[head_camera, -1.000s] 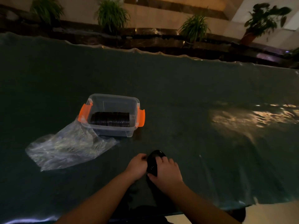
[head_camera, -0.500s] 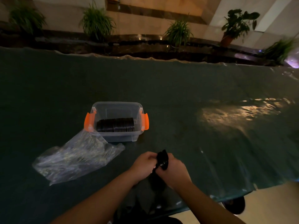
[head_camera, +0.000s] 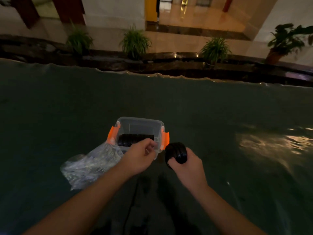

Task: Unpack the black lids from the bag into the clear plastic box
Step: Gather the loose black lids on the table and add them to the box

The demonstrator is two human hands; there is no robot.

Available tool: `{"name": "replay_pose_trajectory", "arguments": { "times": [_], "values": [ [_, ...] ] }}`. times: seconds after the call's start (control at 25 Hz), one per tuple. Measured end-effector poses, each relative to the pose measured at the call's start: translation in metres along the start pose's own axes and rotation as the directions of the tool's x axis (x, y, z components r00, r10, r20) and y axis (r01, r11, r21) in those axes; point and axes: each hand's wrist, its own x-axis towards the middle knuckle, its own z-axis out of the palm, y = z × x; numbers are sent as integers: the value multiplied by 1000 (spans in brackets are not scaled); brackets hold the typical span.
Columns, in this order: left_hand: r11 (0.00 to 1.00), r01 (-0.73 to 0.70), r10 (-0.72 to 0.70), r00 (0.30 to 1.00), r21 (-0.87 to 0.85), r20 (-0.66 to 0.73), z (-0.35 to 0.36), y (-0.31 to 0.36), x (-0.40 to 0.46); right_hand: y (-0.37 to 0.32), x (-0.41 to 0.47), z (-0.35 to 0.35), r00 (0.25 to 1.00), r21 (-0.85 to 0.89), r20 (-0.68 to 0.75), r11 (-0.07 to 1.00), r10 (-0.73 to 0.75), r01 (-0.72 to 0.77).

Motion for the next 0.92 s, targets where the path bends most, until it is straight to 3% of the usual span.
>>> {"name": "replay_pose_trajectory", "arguments": {
  "times": [0.08, 0.16, 0.28, 0.4, 0.56, 0.92],
  "values": [
    [965, -58, 75, 996, 255, -56, -17, 1, 19, -14, 13, -2, 1000, 19, 2, 1000, -14, 14],
    [846, -99, 139, 990, 524, -36, -27, -2, 40, -27, 24, 0, 1000, 12, -15, 1000, -15, 15],
    [644, -177, 171, 982, 745, 85, -28, -13, 73, -41, 36, 10, 998, -38, -59, 999, 5, -7],
    [549, -255, 136, 967, 796, 216, -22, -28, 103, -52, 42, 24, 993, -72, -111, 997, 27, -35],
    [545, -310, 38, 937, 779, 347, -14, -48, 130, -59, 48, 48, 991, -113, -113, 990, 77, -89],
    [671, -261, 25, 943, 694, 331, -23, -87, 143, -69, 77, 105, 977, -360, -97, 908, 191, -213]
  ]
}}
